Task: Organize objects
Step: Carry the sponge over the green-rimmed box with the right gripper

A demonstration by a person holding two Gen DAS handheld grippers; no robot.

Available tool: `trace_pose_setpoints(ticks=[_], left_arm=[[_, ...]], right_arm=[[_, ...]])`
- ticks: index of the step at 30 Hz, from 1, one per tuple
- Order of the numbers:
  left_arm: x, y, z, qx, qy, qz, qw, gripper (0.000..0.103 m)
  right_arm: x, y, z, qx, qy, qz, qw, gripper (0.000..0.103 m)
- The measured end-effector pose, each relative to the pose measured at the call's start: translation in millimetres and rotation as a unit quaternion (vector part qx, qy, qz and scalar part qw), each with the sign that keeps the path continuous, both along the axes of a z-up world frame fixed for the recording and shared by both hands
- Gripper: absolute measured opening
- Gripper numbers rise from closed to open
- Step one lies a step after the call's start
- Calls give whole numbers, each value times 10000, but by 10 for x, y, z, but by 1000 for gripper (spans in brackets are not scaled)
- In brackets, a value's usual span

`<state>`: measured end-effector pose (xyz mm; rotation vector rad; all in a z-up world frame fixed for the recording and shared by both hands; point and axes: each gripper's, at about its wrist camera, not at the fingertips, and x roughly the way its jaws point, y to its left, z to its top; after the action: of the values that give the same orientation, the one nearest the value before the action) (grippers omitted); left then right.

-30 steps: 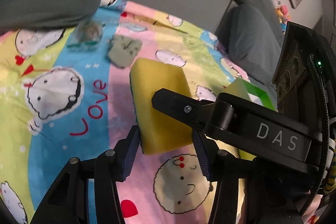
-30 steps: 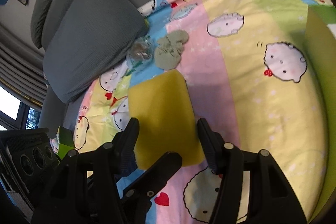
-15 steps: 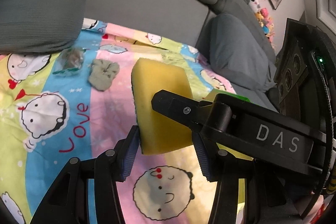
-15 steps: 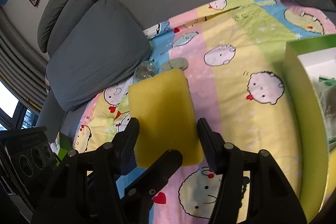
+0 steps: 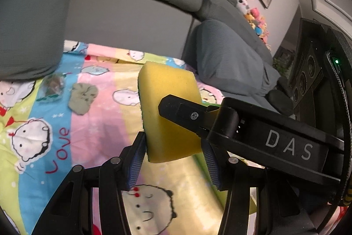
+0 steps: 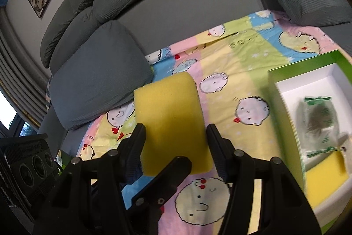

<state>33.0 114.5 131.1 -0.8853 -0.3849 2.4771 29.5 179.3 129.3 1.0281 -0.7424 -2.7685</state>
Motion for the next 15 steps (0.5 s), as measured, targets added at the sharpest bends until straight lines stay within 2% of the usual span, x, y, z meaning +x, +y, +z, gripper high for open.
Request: trace_pose_setpoints(ticks=[10, 15], left_arm=[[65, 582, 149, -175, 201, -603, 9978, 52], [41, 884, 124, -189, 168, -1110, 9935, 52]], right_arm=[[391, 484, 118, -61, 259, -596, 9979, 57], [589, 731, 110, -69, 245, -1064, 9940, 57]])
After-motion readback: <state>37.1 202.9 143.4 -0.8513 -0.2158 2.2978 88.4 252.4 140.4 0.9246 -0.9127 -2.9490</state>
